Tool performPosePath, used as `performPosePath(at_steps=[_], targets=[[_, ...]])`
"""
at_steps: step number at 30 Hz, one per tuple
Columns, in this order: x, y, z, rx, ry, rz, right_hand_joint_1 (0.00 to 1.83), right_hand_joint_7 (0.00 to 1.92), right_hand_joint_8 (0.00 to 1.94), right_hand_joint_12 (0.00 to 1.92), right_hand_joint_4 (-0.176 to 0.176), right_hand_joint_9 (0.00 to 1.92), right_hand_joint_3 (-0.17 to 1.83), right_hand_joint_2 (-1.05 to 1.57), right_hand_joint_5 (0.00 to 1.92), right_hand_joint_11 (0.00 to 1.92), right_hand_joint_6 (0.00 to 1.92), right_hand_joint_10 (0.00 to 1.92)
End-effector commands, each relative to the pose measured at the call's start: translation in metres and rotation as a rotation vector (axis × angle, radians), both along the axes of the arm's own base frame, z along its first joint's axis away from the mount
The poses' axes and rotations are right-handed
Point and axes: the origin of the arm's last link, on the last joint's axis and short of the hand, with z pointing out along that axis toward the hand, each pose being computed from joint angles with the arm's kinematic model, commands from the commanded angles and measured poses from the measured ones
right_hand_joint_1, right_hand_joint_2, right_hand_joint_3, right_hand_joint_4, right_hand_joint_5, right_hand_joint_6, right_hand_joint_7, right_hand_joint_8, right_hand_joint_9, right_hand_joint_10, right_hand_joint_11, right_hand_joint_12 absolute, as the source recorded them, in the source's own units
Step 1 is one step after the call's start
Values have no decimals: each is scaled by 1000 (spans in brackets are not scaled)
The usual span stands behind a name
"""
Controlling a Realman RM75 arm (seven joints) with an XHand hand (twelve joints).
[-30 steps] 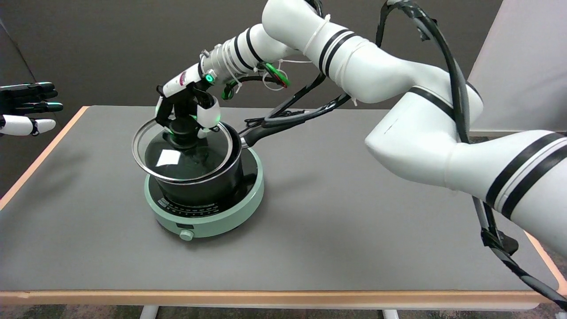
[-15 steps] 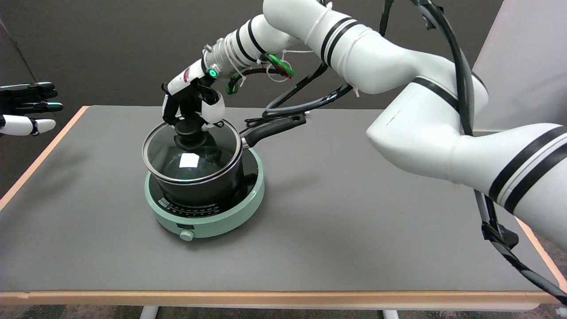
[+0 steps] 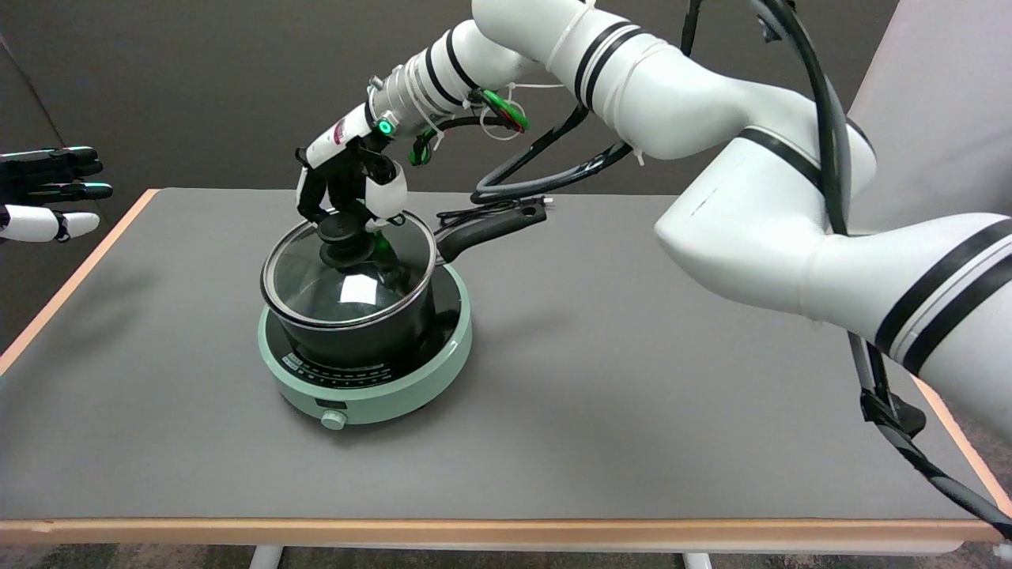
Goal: Place the pot lid onto the soup pot.
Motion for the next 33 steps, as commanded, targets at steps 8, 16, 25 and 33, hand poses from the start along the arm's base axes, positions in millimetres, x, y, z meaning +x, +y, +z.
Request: performPosePath(at_steps=[8,16,25,33], targets=[[-1,2,0,4,-7,-29,1339,815,1412,1886,176,723,554,932,502,434,1352,1921],[0,2,-2,5,-31,-23,1339,816,1411,1881,176,723,556,930,504,439,1351,1921],[4,1,-5,5,-54,-2,1340,821,1405,1879,176,725,559,925,514,447,1342,1921],[5,1,-5,7,-68,-2,1341,823,1403,1887,176,730,560,924,518,444,1337,1921]])
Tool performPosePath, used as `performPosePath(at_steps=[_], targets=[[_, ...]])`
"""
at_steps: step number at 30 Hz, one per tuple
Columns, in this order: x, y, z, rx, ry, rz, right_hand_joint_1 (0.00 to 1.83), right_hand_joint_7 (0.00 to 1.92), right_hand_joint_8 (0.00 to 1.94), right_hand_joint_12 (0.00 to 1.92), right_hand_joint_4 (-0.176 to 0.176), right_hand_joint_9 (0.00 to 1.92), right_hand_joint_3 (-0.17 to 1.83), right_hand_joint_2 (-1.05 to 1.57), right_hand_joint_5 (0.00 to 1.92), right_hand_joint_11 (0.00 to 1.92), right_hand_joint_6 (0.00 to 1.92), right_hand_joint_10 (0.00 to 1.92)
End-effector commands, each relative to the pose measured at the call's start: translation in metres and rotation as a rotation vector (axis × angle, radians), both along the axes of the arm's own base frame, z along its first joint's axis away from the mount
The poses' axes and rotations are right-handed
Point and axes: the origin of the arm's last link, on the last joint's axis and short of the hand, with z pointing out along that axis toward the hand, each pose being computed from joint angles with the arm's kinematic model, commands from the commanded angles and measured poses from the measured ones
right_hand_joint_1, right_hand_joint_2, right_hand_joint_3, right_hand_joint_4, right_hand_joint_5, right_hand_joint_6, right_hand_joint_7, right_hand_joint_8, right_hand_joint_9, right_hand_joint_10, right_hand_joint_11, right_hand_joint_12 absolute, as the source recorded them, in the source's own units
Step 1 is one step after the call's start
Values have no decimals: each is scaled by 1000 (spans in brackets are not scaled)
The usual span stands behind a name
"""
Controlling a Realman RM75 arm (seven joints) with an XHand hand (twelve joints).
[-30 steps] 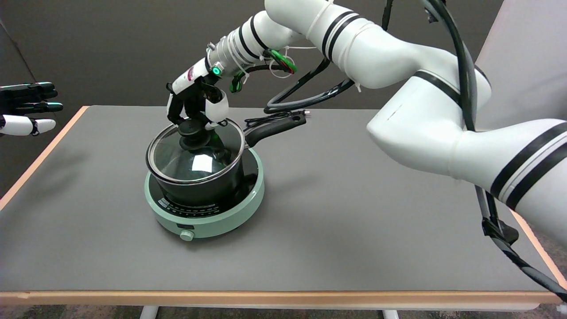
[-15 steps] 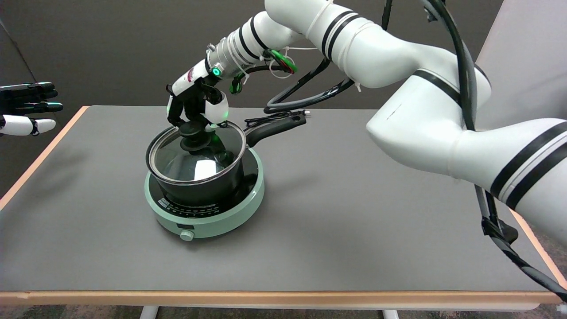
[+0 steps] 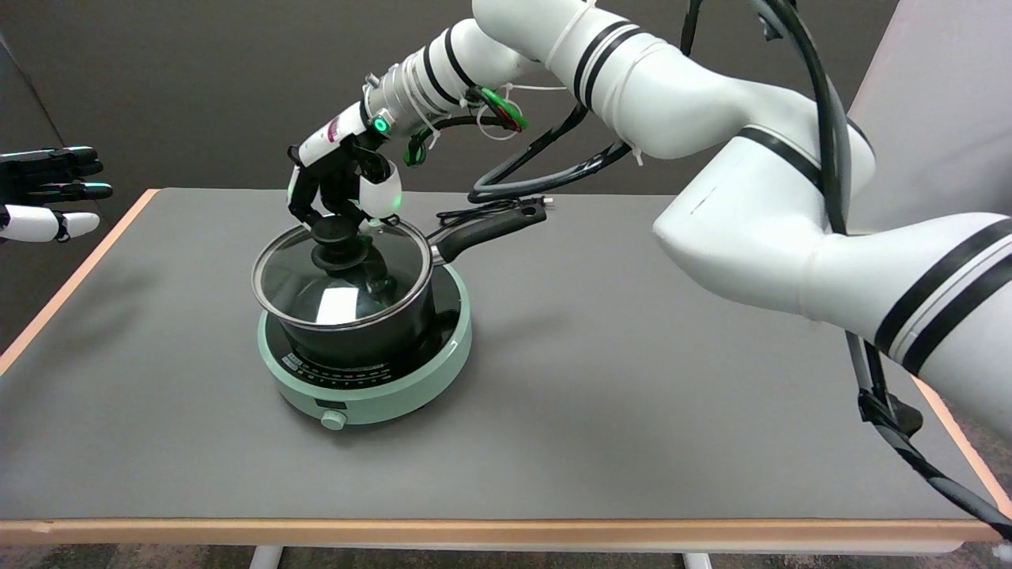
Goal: Place the pot lid onto the soup pot.
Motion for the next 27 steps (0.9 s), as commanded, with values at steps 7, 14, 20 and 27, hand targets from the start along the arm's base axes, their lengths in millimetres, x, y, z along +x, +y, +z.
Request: performPosePath(at_steps=[7,14,20,27], targets=[[0,-1,0,-2,-26,8,1340,821,1405,1891,176,729,560,925,518,445,1338,1921],[0,-1,1,-3,-14,7,1340,820,1409,1897,176,727,564,924,515,441,1341,1921],[-1,-2,3,-6,2,12,1340,819,1412,1894,176,726,568,923,513,442,1346,1921],[-2,-5,9,-21,14,28,1339,816,1416,1894,176,723,568,924,509,442,1353,1921]])
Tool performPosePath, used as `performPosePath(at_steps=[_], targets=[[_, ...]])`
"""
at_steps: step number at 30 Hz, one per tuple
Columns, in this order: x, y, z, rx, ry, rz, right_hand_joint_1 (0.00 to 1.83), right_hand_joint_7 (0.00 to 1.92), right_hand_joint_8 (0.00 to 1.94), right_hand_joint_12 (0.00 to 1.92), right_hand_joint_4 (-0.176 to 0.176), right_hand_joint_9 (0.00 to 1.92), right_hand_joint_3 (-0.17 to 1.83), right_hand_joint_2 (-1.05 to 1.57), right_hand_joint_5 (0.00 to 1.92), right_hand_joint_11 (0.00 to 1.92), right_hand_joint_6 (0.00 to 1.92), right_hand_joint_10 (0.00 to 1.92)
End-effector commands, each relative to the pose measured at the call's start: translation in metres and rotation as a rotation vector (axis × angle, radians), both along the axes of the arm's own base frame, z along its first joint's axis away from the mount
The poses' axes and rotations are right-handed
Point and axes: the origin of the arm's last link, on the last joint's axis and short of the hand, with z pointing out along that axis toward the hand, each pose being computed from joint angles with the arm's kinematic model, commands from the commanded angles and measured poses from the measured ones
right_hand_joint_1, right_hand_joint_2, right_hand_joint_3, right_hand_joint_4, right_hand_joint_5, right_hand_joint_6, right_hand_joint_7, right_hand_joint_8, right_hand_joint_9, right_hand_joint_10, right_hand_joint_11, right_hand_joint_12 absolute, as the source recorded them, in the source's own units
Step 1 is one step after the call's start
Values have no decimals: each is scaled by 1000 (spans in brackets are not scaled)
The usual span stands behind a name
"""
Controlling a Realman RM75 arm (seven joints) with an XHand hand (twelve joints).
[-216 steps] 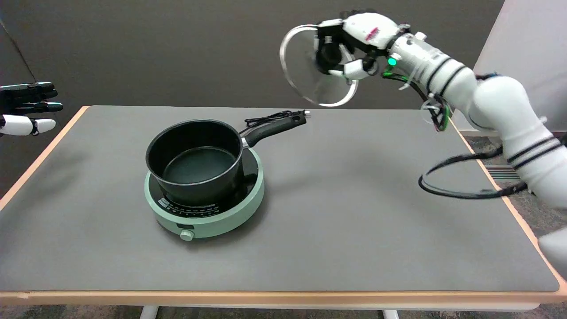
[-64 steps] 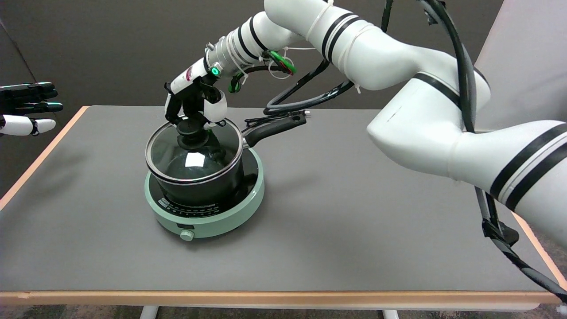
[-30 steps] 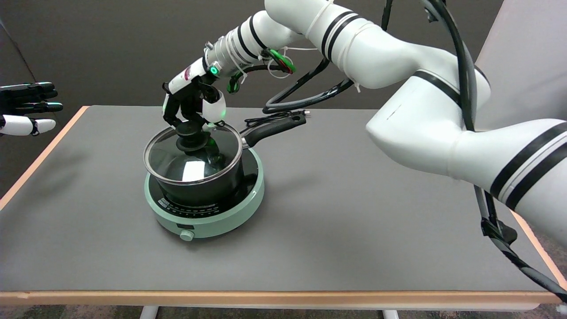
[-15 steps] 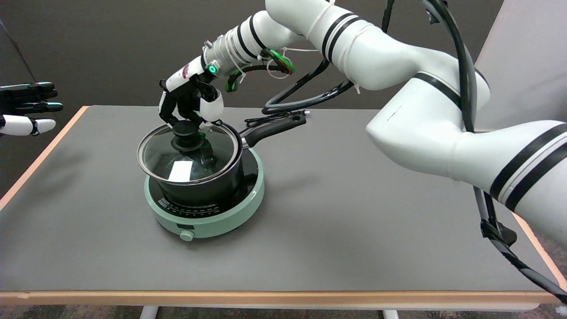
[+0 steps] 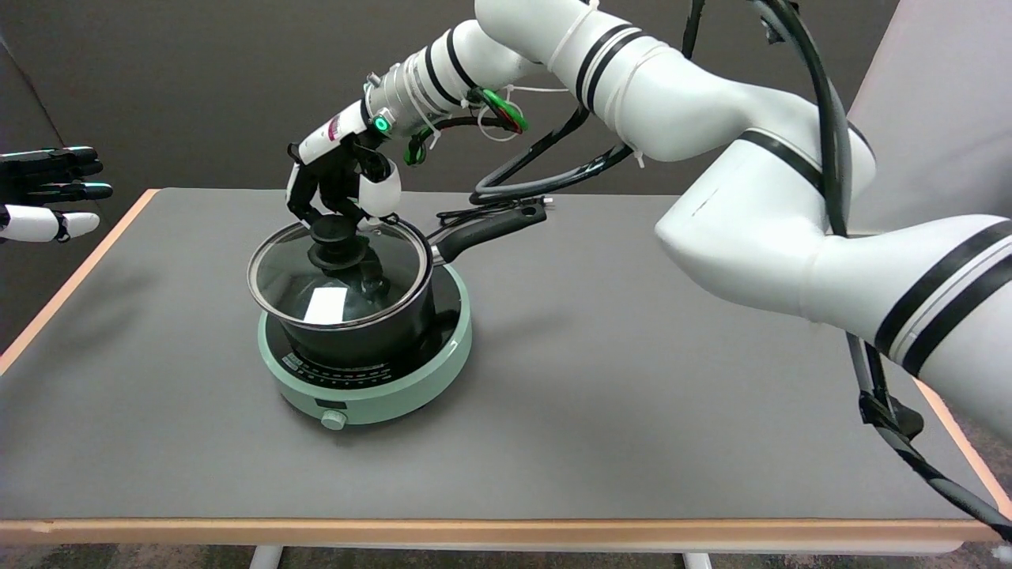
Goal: Place the pot lid onto the soup pot.
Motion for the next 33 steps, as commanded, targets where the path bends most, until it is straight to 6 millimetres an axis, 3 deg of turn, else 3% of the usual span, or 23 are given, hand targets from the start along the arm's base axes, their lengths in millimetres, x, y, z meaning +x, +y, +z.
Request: performPosePath(at_steps=[1,18,21,22,24,25,26,31,33], targets=[[-2,-4,8,-20,27,21,1340,817,1416,1894,176,723,568,924,509,443,1352,1921],[2,-6,11,-27,13,54,1337,807,1426,1916,176,701,556,936,496,416,1358,1921],[3,-7,12,-28,13,56,1320,759,1462,1921,176,615,444,1017,467,243,1304,1921],[2,-7,13,-29,13,55,1316,726,1460,1912,176,550,324,1087,456,99,1206,1911],[2,-7,14,-30,15,55,1311,707,1476,1835,176,484,268,1124,463,2,1065,1817],[2,-7,15,-31,18,57,1117,685,991,1737,176,473,666,931,470,-1,904,1678],[2,-7,15,-31,18,60,1069,677,770,1681,168,465,911,794,480,-1,746,1572],[7,-12,22,-56,33,105,1037,619,483,1370,104,470,860,751,536,-1,403,1264],[9,-15,27,-71,35,121,1030,571,308,1291,86,523,890,720,514,6,324,814]])
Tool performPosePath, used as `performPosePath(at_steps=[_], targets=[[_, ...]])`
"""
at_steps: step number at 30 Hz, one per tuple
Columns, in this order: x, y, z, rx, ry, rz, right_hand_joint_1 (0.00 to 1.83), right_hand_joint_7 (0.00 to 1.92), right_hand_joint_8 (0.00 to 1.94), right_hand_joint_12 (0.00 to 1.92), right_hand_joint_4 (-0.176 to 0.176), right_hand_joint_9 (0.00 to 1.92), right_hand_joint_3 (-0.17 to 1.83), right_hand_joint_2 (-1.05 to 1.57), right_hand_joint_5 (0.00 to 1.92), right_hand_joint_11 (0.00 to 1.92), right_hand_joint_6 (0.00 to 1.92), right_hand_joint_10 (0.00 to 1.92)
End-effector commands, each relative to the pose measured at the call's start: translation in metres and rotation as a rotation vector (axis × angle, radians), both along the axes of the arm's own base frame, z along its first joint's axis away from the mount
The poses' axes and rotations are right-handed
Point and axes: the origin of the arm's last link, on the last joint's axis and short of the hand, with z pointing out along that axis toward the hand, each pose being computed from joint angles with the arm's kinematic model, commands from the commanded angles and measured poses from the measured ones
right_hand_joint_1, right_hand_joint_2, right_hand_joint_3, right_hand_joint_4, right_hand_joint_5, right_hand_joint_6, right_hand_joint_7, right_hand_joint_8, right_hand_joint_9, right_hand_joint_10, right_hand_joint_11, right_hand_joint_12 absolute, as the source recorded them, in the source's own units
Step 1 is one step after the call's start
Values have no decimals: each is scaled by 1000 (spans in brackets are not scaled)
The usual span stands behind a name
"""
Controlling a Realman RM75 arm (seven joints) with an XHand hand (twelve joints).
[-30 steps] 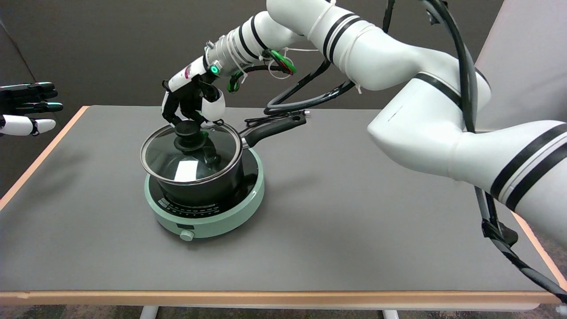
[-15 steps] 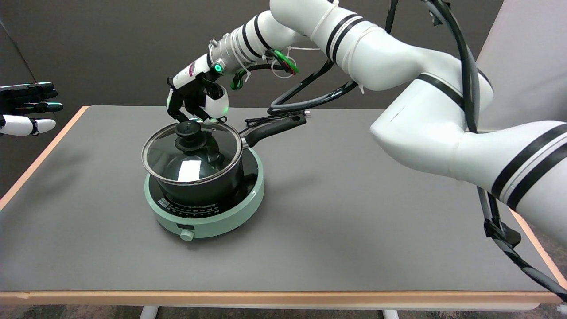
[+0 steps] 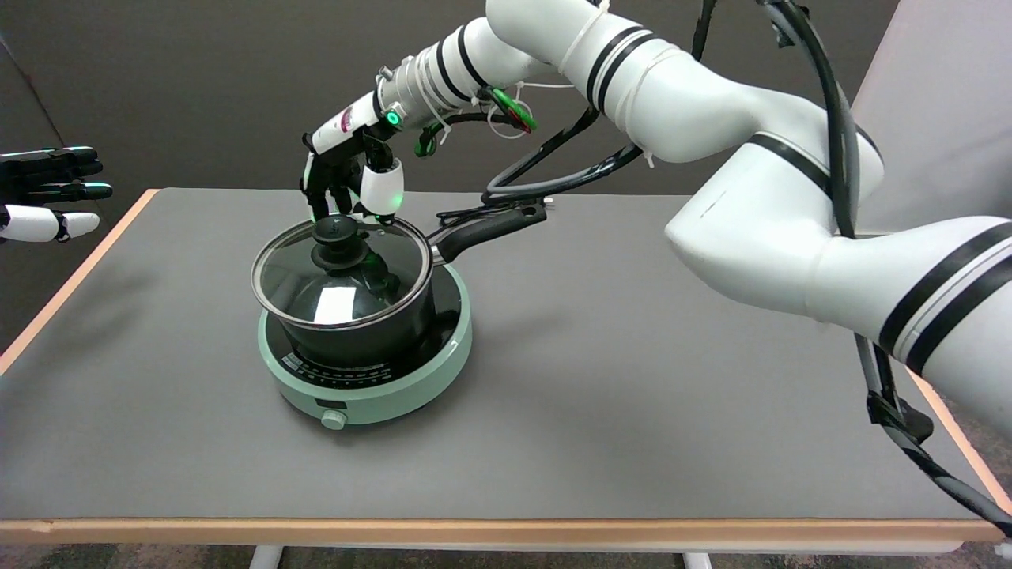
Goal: Place the pot lid onto the soup pot.
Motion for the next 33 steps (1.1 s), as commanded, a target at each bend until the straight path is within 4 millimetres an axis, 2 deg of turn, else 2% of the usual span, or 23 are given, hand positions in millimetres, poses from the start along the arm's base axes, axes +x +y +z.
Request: performPosePath(at_steps=[1,3,6,9,13,16,19,21,22,25,27,33], targets=[[8,-10,18,-53,15,80,1006,535,246,1216,87,551,965,696,490,36,327,558],[9,-13,23,-69,12,93,994,500,191,1017,87,521,999,671,471,124,314,467],[12,-17,31,-94,13,118,979,476,177,893,91,509,1016,651,462,184,311,407],[25,-22,42,-125,38,192,1011,469,197,869,99,536,959,652,488,208,273,343],[49,-30,63,-184,69,312,972,515,179,821,115,532,1020,638,491,267,325,397],[62,-32,79,-222,30,349,964,533,181,801,130,549,1021,637,505,294,336,397],[70,-28,84,-222,-38,333,941,554,183,765,149,576,1029,631,515,359,335,397],[70,-21,77,-178,-68,289,906,552,184,771,142,584,1032,621,507,384,309,398],[69,-15,71,-137,-90,250,938,534,184,774,130,599,1006,599,496,390,250,362],[70,2,54,-27,-146,164,842,452,165,794,90,557,1011,557,407,388,187,347],[74,16,42,62,-199,112,762,357,152,815,51,484,982,534,339,363,161,307],[79,38,25,193,-288,41,636,250,145,889,-10,381,922,533,258,295,140,265]])
